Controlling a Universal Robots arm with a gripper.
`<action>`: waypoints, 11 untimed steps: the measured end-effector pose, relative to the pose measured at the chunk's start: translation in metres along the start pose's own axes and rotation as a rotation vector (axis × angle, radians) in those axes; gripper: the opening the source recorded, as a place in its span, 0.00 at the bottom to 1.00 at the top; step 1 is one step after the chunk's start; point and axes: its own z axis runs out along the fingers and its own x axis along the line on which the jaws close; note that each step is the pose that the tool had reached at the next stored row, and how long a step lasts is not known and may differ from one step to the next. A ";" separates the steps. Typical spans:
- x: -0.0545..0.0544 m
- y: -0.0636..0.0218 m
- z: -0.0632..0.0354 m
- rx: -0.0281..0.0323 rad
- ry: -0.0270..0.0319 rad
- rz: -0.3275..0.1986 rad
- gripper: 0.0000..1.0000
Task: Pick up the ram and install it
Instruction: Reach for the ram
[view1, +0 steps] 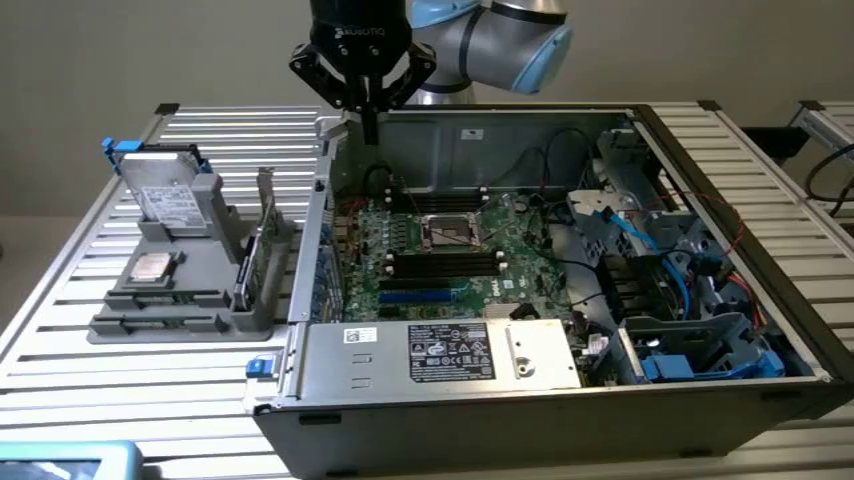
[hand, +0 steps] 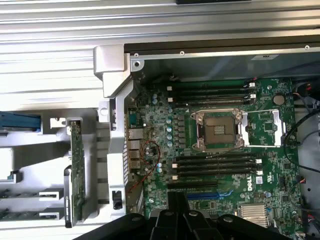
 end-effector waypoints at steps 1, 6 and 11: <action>0.000 0.0000 0.0000 0.0000 0.0000 0.000 0.11; 0.011 -0.0013 -0.0003 -0.0003 0.0001 0.000 0.11; 0.028 -0.0039 -0.0007 -0.0006 0.0000 0.000 0.11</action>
